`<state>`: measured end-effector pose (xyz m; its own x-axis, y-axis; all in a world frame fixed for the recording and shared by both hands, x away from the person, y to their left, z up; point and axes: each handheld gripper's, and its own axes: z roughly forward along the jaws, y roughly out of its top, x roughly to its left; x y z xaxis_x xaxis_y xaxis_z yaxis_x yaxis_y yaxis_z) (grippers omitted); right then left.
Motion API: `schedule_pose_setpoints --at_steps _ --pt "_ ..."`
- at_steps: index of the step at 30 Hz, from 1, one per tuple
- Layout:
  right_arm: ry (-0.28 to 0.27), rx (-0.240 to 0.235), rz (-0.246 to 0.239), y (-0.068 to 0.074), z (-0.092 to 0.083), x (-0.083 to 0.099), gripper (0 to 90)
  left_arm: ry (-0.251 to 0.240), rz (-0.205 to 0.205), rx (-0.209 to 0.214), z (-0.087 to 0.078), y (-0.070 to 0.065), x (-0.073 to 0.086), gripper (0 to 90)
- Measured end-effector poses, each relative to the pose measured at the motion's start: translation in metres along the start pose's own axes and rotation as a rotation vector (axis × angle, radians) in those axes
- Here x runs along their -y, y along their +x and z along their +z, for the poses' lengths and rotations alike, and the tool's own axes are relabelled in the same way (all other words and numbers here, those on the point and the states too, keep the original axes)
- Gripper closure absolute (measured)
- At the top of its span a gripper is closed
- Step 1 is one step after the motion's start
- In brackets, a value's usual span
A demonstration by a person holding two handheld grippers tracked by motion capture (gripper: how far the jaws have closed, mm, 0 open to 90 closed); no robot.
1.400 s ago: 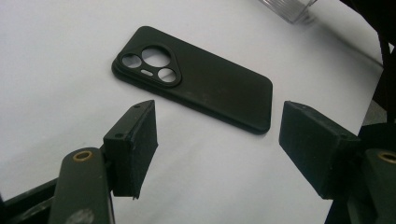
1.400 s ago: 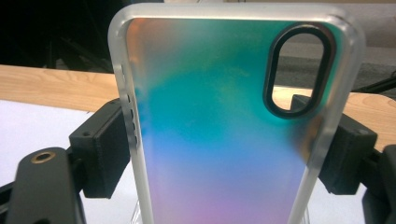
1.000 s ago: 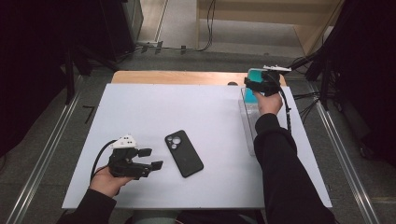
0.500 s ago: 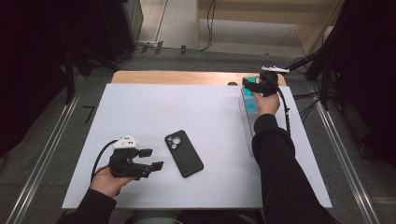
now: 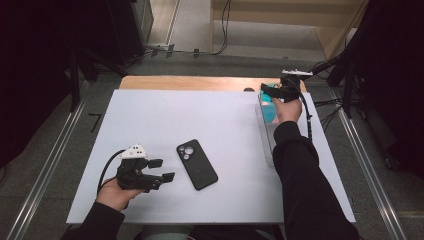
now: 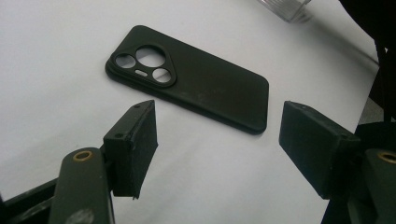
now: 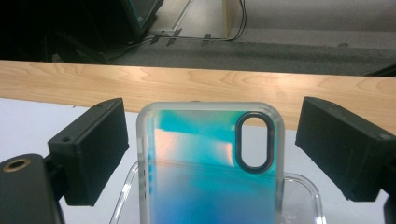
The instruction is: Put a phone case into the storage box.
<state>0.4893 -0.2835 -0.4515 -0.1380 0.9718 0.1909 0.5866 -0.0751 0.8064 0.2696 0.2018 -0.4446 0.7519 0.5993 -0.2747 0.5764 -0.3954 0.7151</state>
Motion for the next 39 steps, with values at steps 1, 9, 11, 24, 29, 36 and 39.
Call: schedule_pose_setpoints --at_steps 1,9,11,24,29,36,39 --pt "0.002 0.001 0.003 0.0 -0.002 -0.001 7.8 0.003 0.001 0.0 0.0 0.0 0.0 28.3" --pt "0.074 -0.005 0.025 0.003 -0.024 -0.008 7.8 0.001 -0.013 0.001 0.0 0.002 -0.001 28.2" --pt "0.083 -0.022 0.017 0.005 -0.03 -0.009 7.8 0.003 -0.014 0.003 0.0 0.002 -0.002 28.2" --pt "0.131 -0.149 0.009 0.019 -0.062 -0.004 8.0 0.01 -0.021 0.024 0.003 0.005 -0.009 28.2" --pt "0.156 -0.21 -0.017 0.028 -0.071 0.004 8.5 0.014 -0.03 0.035 0.004 0.008 -0.011 28.1" --pt "0.189 -0.275 -0.039 0.037 -0.083 0.016 8.5 0.02 -0.031 0.041 0.005 0.01 -0.012 28.1" --pt "0.204 -0.304 -0.058 0.042 -0.088 0.019 8.6 0.02 -0.035 0.04 0.004 0.01 -0.012 28.2"
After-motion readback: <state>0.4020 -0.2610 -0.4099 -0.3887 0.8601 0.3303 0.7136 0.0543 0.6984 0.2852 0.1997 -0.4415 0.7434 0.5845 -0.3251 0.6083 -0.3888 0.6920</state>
